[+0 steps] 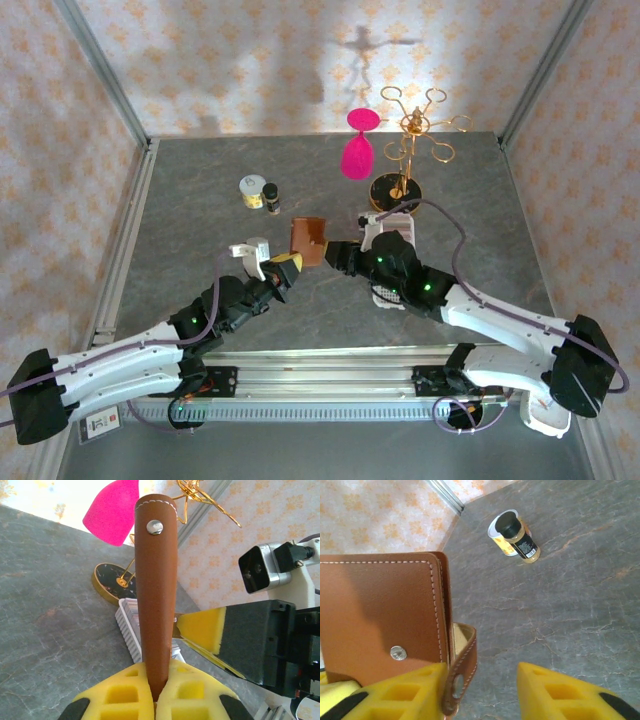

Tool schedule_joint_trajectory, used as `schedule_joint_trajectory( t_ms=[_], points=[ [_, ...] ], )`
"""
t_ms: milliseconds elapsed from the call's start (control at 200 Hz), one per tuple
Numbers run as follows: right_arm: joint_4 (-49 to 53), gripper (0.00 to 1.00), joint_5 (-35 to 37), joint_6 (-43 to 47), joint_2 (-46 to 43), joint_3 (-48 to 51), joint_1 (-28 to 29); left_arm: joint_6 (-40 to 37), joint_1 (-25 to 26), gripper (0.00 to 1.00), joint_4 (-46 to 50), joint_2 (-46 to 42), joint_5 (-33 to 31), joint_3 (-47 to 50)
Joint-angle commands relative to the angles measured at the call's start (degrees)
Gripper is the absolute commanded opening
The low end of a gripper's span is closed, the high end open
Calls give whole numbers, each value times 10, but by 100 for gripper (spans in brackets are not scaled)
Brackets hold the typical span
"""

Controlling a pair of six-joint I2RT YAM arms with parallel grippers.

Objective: Put the credit cards into the card holder
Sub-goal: Place the card holder at the center of the table.

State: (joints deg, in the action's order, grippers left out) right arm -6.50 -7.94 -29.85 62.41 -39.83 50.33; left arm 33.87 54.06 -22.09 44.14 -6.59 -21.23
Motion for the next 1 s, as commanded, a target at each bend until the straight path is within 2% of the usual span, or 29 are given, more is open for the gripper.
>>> schedule_joint_trajectory(
  t_ms=[0, 175, 440, 566, 746, 791, 891, 966, 996],
  points=[
    [-5, 23, 14, 0, -1, -13, 2, 15, 4, 0, -21, 0, 4, 7],
    [-6, 0, 6, 2, 11, -4, 2, 33, 4, 0, -16, 16, 29, 11],
    [-13, 0, -10, -40, 50, 32, 2, 121, 4, 0, 16, 38, -43, 48],
    [-28, 0, -54, -71, 116, 41, 2, 167, 4, 0, 2, 70, -48, 72],
    [-39, 0, -53, -92, 161, 42, 3, 208, 4, 14, -22, 125, -20, 77],
    [-34, 0, -47, -91, 165, 38, 3, 216, 5, 21, -10, 134, -24, 75],
    [-18, 0, -45, -90, 172, 33, 3, 225, 4, 28, 13, 150, -38, 70],
    [-6, 0, -42, -88, 174, 32, 3, 226, 4, 38, 44, 154, -60, 62],
    [-2, 0, -41, -87, 175, 34, 3, 226, 4, 45, 59, 155, -70, 57]
  ],
)
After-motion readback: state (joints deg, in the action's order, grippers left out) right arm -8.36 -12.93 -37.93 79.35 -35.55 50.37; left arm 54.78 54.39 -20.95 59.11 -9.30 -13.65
